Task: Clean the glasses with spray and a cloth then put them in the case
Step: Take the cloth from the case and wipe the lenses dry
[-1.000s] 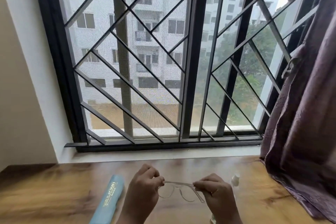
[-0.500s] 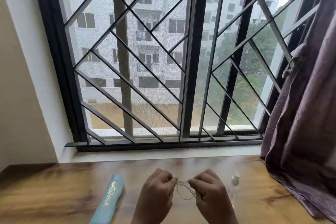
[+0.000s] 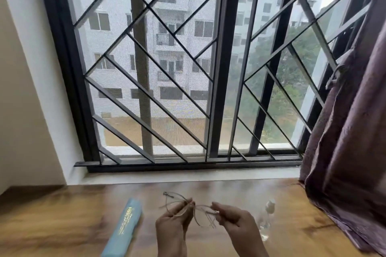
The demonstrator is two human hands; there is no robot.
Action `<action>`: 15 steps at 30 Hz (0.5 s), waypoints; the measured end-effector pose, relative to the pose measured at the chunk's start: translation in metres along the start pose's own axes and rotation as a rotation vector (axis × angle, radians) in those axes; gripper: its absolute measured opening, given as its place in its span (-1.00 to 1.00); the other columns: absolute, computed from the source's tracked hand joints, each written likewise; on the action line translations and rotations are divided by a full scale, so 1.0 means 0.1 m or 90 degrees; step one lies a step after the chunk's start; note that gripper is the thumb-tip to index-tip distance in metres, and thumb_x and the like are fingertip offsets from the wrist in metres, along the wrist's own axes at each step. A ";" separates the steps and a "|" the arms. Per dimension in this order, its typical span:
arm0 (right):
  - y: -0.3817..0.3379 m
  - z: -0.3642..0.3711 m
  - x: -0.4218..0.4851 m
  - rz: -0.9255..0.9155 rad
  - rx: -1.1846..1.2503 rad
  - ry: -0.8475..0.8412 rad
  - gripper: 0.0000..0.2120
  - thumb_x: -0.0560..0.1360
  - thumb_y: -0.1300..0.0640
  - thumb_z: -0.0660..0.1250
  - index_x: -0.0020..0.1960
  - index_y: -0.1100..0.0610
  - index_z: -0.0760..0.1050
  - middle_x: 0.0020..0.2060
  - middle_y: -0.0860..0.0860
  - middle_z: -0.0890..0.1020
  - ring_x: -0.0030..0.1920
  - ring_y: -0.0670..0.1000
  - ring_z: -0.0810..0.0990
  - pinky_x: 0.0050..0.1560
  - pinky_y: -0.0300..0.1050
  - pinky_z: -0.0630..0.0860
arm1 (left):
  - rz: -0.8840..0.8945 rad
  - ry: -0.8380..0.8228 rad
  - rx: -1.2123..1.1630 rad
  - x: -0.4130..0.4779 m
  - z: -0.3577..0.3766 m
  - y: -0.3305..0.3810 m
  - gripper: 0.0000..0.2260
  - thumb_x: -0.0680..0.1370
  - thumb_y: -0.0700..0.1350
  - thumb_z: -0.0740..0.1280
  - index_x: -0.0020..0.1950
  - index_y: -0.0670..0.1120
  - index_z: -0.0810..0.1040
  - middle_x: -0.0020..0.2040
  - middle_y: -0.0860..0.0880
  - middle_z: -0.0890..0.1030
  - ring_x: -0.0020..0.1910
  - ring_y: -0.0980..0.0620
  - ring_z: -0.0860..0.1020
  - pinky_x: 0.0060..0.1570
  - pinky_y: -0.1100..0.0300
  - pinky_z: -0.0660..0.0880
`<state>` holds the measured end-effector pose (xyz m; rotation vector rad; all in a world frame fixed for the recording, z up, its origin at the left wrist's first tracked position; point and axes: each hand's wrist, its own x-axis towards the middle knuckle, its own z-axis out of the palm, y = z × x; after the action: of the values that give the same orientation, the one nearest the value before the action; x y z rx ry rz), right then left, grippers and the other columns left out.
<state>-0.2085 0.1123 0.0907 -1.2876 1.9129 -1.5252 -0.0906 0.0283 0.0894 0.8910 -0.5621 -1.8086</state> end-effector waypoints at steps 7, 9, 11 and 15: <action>0.20 0.06 0.03 0.070 0.222 -0.009 -0.45 0.26 0.67 0.23 -0.31 0.05 0.69 -0.39 0.21 0.68 -0.41 -0.01 0.61 -0.33 -0.21 0.53 | -0.022 -0.022 -0.017 -0.01 -0.10 -0.10 -0.75 0.38 -0.58 0.23 -0.38 -0.34 0.59 -0.48 -0.13 0.62 -0.51 0.07 0.59 -0.49 0.31 0.54; 0.21 0.03 0.07 0.105 0.288 -0.017 -0.53 0.25 0.70 0.21 -0.31 0.20 0.68 -0.46 0.22 0.64 -0.49 0.00 0.57 -0.43 -0.25 0.50 | 0.010 -0.045 0.013 -0.01 -0.13 -0.12 -0.81 0.35 -0.61 0.24 -0.25 -0.38 0.56 -0.46 -0.12 0.63 -0.50 0.08 0.58 -0.45 0.31 0.55; 0.25 0.00 0.12 0.129 0.309 -0.033 -0.55 0.26 0.71 0.20 -0.33 0.25 0.67 -0.50 0.19 0.62 -0.53 0.00 0.55 -0.46 -0.25 0.49 | 0.069 -0.067 0.078 0.04 -0.20 -0.11 -0.67 0.29 -0.65 0.27 -0.12 -0.29 0.58 -0.47 -0.08 0.61 -0.49 0.11 0.55 -0.41 0.35 0.54; 0.42 -0.06 0.18 0.179 0.285 -0.055 -0.55 0.26 0.68 0.23 -0.39 0.20 0.67 -0.47 0.18 0.64 -0.51 -0.01 0.56 -0.45 -0.25 0.49 | 0.141 -0.103 0.203 0.17 -0.48 -0.12 -0.39 0.25 -0.69 0.26 0.08 -0.08 0.54 -0.35 -0.09 0.65 -0.36 0.08 0.63 -0.38 0.34 0.53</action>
<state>-0.2395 0.1011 0.0594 -0.8364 1.5041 -1.5975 -0.0639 0.0179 0.0456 0.8575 -1.0337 -1.6228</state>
